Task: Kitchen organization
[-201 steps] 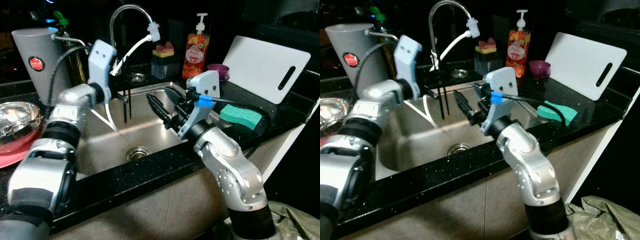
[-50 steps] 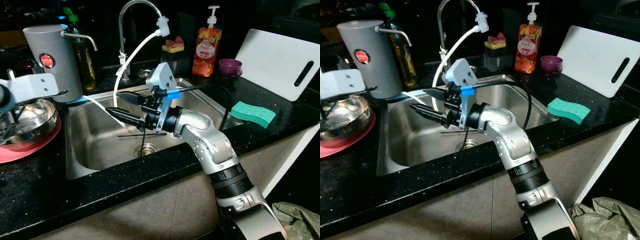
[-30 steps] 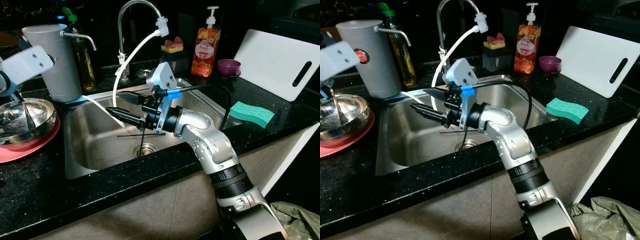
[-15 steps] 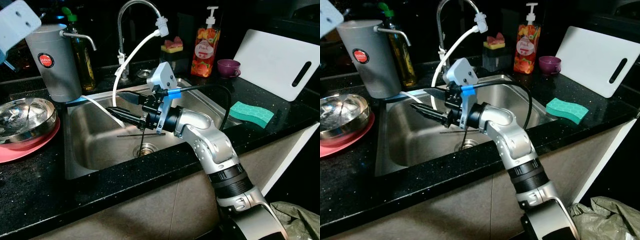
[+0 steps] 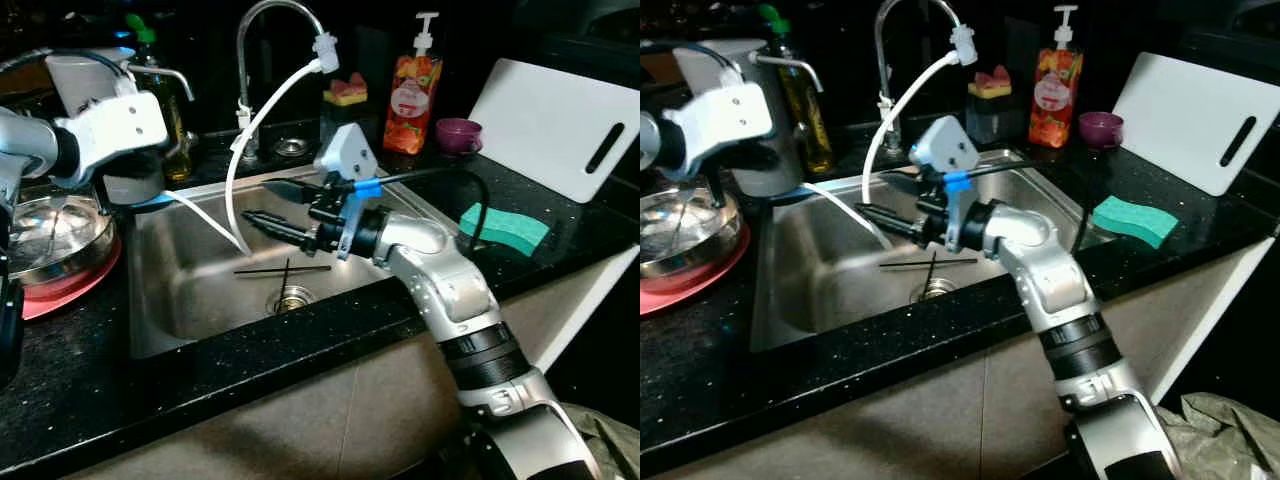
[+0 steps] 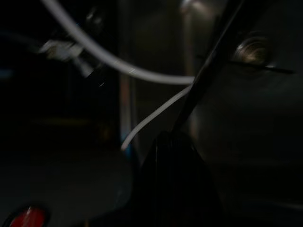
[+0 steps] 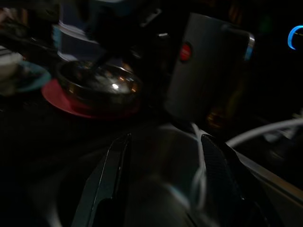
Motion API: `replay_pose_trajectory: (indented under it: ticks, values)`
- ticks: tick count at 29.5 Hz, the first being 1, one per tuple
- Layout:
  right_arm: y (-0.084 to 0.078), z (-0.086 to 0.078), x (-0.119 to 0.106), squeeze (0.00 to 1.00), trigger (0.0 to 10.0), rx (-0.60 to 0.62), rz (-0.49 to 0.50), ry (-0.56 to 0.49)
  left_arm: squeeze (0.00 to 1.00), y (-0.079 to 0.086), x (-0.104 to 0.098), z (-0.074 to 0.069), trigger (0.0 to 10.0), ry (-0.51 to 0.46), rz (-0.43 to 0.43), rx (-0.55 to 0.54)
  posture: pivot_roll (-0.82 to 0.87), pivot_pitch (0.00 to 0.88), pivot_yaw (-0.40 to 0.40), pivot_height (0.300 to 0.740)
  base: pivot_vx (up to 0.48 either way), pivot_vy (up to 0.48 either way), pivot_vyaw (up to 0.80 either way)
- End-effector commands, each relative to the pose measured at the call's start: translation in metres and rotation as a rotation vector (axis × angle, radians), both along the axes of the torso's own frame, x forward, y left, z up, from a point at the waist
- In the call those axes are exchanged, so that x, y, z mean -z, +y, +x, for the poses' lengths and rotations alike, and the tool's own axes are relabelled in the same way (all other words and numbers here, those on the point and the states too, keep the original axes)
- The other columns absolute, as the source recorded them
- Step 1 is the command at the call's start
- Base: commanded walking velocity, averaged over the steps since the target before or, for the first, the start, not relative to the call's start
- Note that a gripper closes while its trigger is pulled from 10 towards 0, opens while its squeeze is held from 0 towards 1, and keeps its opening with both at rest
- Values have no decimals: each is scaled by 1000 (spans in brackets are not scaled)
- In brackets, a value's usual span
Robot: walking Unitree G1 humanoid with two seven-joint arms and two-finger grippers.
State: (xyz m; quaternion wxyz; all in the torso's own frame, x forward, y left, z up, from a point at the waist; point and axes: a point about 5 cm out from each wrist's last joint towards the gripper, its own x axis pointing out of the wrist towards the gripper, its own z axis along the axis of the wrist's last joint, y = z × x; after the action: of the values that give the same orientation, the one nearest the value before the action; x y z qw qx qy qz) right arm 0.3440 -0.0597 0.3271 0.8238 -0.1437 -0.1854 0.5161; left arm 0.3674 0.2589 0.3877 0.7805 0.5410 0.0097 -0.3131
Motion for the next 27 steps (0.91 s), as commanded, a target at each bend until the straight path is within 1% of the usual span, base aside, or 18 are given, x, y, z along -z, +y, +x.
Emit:
replay_pose_trajectory:
  ticks: [1,3,4,5,8,9,11,12,14,15,16,17,19,21,24,25,26,27]
  values:
    - [-5,-1,-5,0,10000,7,-6,-29,0,-6,5,0,10000,30,41,48,85,119,20,740,0,0,0]
    - [-31,1,0,0,10000,76,-41,-22,0,-25,19,9,10000,63,84,91,70,118,29,740,0,0,0]
    - [-40,0,2,0,10000,95,-57,-18,0,-31,23,12,10000,66,86,98,70,118,29,740,0,0,0]
    - [-40,0,2,0,10000,95,-57,-18,0,-31,23,12,10000,66,86,98,70,118,29,740,0,0,0]
    - [-60,-4,11,0,10000,122,-113,7,0,-52,38,21,10000,100,69,122,37,118,42,740,0,0,0]
    - [-60,-4,11,0,10000,122,-113,7,0,-52,38,21,10000,100,69,122,37,118,42,740,0,0,0]
    - [-75,-7,18,0,10000,141,-171,34,0,-73,53,29,10000,123,55,145,3,122,46,740,0,0,0]
    - [-75,-7,18,0,10000,141,-171,34,0,-73,53,29,10000,123,55,145,3,122,46,740,0,0,0]
    - [-88,-9,21,0,10000,178,-212,70,0,-96,70,36,10000,127,42,152,-16,128,49,740,0,0,0]
    - [-92,-9,21,0,10000,192,-220,81,0,-103,75,37,10000,129,37,153,-16,128,49,740,0,0,0]
    - [-92,-9,21,0,10000,192,-220,81,0,-103,75,37,10000,129,37,153,-16,128,49,740,0,0,0]
    - [-95,-9,20,0,10000,212,-219,88,0,-108,81,39,10000,133,36,153,-16,128,49,740,0,0,0]
    - [-102,-4,12,0,10000,279,-193,73,0,-120,102,40,10000,160,50,156,-32,131,49,740,0,0,0]
    - [-105,-3,4,0,10000,317,-169,55,0,-127,117,41,10000,174,64,159,-33,132,48,740,0,0,0]
    - [-102,-4,-5,0,10000,319,-146,30,0,-131,132,40,10000,187,80,155,-34,135,44,740,0,0,0]
    - [-102,-4,-5,0,10000,319,-146,30,0,-131,132,40,10000,187,80,155,-34,135,44,740,0,0,0]
    - [-96,-5,-12,0,10000,301,-138,8,282,-130,140,40,10000,192,90,152,-31,135,39,740,0,0,0]
    - [-94,-6,-14,0,10000,294,-137,2,282,-129,141,39,10000,193,93,152,-31,135,39,740,0,0,0]
